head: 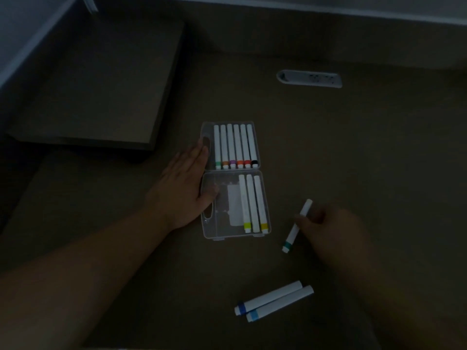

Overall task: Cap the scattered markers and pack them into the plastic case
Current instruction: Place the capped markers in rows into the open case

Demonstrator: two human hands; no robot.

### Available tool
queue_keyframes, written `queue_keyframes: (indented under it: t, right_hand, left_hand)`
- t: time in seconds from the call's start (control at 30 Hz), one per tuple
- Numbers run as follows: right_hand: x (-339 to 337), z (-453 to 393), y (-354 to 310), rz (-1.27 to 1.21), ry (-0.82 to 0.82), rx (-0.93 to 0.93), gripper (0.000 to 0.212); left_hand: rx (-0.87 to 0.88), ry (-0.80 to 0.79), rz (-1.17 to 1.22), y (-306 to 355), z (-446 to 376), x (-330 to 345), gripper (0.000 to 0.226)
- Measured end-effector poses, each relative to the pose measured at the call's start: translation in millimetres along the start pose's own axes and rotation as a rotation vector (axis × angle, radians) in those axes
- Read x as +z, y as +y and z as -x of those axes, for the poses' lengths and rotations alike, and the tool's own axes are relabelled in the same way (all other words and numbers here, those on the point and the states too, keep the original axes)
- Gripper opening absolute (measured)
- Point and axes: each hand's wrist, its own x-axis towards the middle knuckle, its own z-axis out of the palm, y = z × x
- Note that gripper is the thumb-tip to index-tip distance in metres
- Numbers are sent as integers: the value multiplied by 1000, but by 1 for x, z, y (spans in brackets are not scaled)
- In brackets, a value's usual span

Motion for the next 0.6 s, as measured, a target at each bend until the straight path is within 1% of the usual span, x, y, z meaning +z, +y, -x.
queue_keyframes:
  t: [0.03,0.1,0.23,0.3,0.37,0.47,0.53,0.6]
  right_hand:
    - [4,-2,-2,6,-26,35,22]
    - [6,-6,-9,19,-45,54,21]
    - [2,-10,-22,24,-16,-15,21]
    - [0,-11,-31,-50,-33,-33,19]
    - [0,-11,-47,-154,-103,-48,15]
    - [9,-9,-74,-244,-176,-135,11]
    - [22,-12,-89,-207,-154,-205,12]
    - [35,-17,-99,-111,-116,-263,12]
  left_hand:
    - [3,0,-3,0,0,1,88]
    - [0,7,-14,0,0,3,88]
    - [-7,9,-2,0,-1,4,88]
    - [2,12,-5,0,0,3,87]
    - [5,16,2,0,1,2,87]
    - [-1,5,21,2,1,1,88]
    - [-1,5,18,2,0,1,88]
    - [2,7,17,2,0,2,89]
